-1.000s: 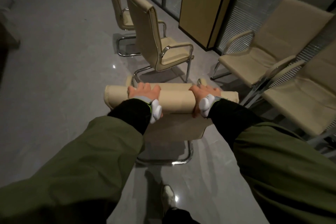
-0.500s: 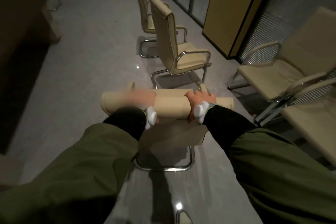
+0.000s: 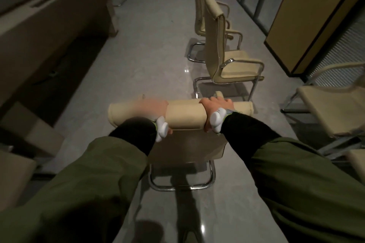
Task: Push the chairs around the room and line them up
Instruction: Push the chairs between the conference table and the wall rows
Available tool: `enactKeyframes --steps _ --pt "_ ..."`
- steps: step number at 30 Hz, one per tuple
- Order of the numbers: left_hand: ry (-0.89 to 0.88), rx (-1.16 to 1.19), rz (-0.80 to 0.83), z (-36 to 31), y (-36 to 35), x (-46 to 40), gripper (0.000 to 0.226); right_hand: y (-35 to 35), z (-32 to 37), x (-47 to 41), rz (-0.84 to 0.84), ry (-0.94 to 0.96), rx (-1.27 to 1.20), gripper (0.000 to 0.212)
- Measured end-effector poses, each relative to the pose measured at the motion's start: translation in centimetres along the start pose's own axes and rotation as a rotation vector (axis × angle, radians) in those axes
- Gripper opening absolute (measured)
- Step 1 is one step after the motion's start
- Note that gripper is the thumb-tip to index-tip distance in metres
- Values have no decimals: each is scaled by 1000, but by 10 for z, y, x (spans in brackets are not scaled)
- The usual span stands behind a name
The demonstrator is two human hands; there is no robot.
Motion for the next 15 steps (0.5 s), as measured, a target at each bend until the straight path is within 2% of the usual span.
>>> enactKeyframes --steps 8,13,15 --pt "57 20 40 5 -6 44 92 -4 16 21 22 58 43 85" --pt "63 12 -8 3 -16 80 86 -12 26 45 35 64 75 87" --pt "73 10 -36 2 -18 97 77 -15 31 58 27 75 103 91"
Point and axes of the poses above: each hand's wrist, its own x-axis away from the middle knuckle, its own y-axis out of the back of the hand, z = x × y, the point moved 10 cm from there along -x, towards the middle knuckle, and after that the axes turned 1 degree about -x, right-handed, at the moved point
